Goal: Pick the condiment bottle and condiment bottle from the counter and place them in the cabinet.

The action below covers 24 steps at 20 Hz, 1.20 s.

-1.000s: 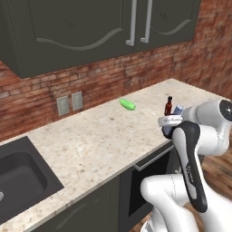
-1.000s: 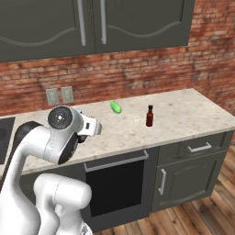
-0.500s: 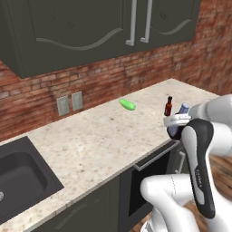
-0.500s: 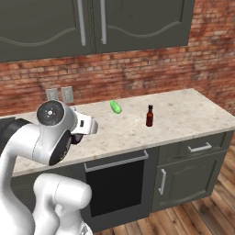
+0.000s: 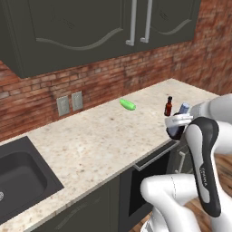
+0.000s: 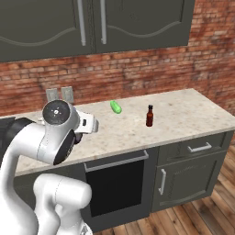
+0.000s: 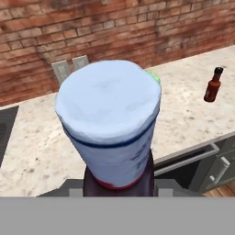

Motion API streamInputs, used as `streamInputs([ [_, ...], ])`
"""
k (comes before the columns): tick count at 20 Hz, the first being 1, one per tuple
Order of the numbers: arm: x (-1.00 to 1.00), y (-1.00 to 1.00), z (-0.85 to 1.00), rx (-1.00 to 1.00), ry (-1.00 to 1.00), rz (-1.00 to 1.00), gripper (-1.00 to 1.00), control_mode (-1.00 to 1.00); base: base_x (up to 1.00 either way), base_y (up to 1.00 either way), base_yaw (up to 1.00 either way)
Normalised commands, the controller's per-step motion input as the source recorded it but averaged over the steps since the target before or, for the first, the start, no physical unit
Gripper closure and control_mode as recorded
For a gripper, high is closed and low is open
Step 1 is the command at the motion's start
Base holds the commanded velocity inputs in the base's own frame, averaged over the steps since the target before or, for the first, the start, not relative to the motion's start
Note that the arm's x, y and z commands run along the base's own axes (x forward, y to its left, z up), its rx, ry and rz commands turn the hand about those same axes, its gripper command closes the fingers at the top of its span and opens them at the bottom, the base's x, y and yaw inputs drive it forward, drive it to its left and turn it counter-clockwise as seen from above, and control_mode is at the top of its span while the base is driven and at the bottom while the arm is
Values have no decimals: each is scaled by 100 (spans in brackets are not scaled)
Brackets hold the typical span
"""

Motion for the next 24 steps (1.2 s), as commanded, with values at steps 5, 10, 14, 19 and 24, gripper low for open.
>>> streamInputs([
  [5, 0, 0, 0, 0, 0, 0, 100, 100, -35, 2, 5],
  [10, 0, 0, 0, 0, 0, 0, 100, 100, -89, 17, 11],
  [14, 0, 0, 0, 0, 0, 0, 100, 100, -87, 24, 17],
  [19, 0, 0, 0, 0, 0, 0, 100, 100, -51, 21, 50],
  [24, 0, 0, 0, 0, 0, 0, 100, 100, -30, 24, 56],
])
